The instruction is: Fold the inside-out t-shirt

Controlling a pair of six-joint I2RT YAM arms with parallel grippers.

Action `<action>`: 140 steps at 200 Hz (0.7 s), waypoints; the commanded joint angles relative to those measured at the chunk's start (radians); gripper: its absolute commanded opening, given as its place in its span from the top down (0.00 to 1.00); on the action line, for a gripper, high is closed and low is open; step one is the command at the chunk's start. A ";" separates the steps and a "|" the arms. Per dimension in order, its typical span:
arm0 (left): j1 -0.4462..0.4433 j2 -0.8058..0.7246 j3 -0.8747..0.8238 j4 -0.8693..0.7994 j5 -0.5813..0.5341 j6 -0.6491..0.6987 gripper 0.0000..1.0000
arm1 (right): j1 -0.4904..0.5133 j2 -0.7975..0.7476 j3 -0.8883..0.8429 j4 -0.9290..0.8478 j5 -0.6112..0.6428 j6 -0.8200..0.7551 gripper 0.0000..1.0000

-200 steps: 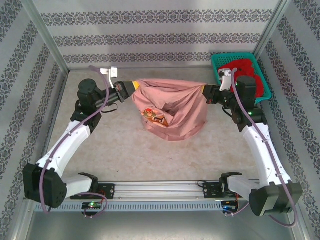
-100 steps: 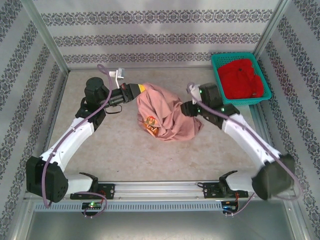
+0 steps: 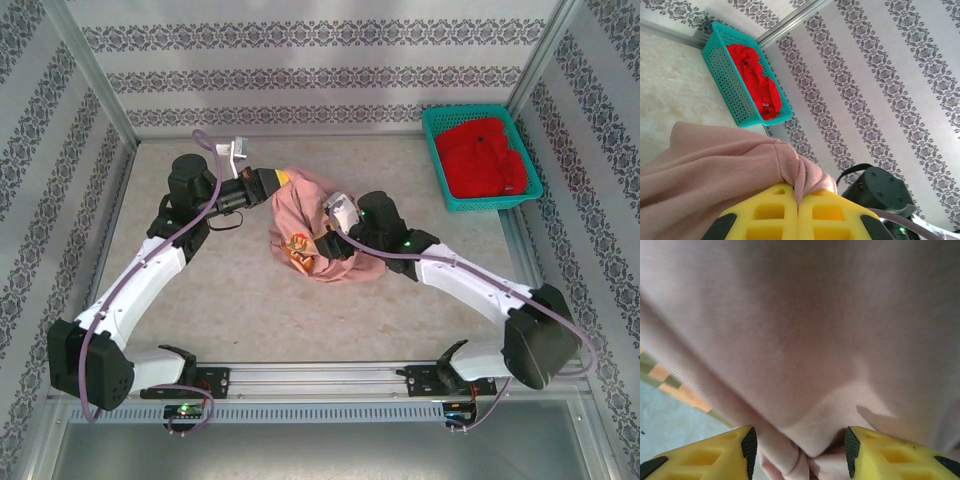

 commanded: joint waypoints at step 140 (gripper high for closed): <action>0.004 -0.023 0.039 -0.259 -0.289 0.346 1.00 | -0.295 -0.252 0.031 -0.006 -0.521 0.214 1.00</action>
